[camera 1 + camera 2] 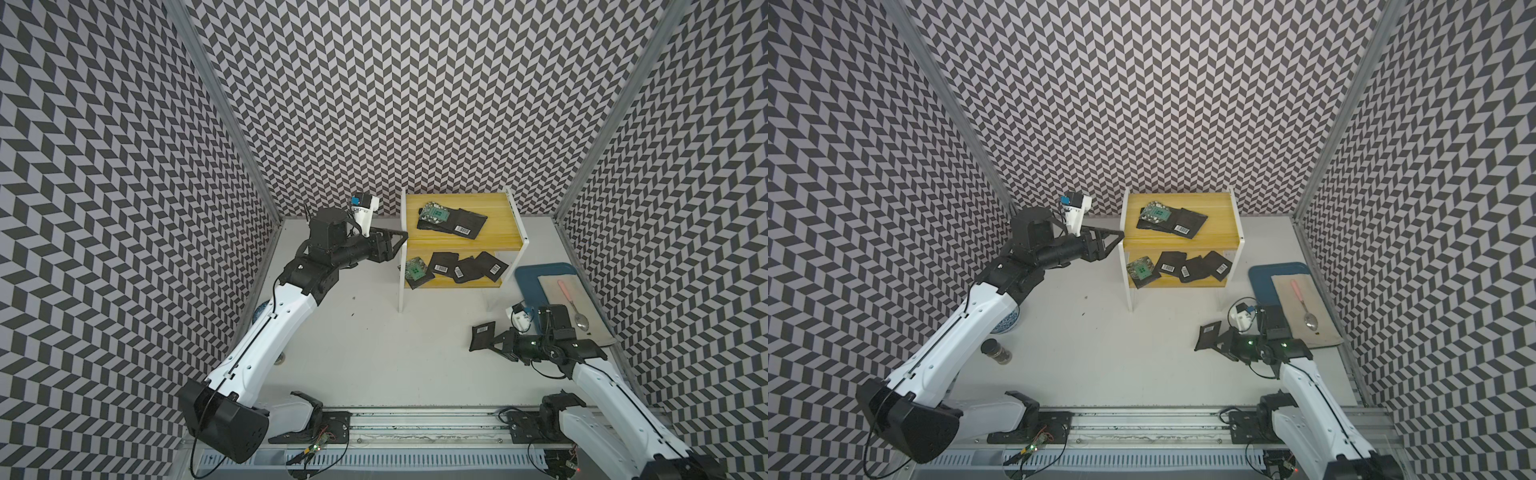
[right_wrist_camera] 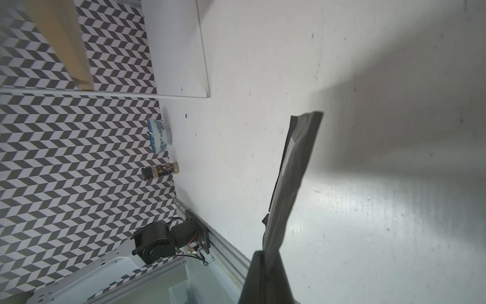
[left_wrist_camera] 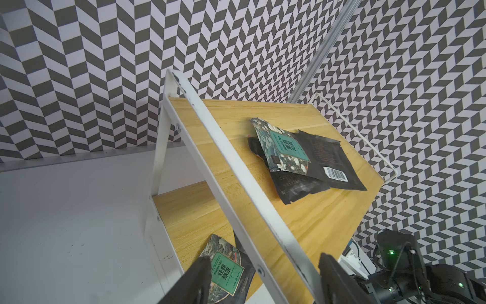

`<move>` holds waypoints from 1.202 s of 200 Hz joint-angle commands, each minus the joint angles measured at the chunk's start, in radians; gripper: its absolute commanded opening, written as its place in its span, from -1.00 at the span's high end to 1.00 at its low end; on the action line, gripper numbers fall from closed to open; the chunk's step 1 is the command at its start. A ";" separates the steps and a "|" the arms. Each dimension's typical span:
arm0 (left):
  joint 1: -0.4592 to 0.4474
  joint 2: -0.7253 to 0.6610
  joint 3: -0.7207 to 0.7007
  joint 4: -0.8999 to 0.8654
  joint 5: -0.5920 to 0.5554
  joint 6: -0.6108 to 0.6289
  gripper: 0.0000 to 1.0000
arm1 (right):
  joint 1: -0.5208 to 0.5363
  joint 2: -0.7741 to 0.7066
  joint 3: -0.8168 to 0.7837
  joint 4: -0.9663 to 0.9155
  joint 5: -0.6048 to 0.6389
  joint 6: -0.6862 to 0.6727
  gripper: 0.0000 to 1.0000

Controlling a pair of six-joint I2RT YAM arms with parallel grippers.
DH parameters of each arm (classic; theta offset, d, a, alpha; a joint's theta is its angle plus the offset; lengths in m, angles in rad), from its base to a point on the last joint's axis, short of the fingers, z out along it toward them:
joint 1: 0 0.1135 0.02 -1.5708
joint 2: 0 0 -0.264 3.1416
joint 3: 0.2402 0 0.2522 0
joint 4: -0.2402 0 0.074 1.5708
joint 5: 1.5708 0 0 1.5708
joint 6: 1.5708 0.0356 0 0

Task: Remove the tea bags from the shelf
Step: Place the tea bag at the center of the board.

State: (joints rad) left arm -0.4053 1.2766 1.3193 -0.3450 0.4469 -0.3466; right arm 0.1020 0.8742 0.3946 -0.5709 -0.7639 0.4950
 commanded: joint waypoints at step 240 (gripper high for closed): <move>-0.001 -0.005 0.007 -0.038 -0.031 0.021 -0.40 | 0.001 0.143 0.028 0.114 0.196 0.003 0.08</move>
State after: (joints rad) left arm -0.4053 1.2743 1.3102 -0.3305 0.4385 -0.3546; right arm 0.1020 1.0618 0.3904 -0.4156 -0.5911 0.4992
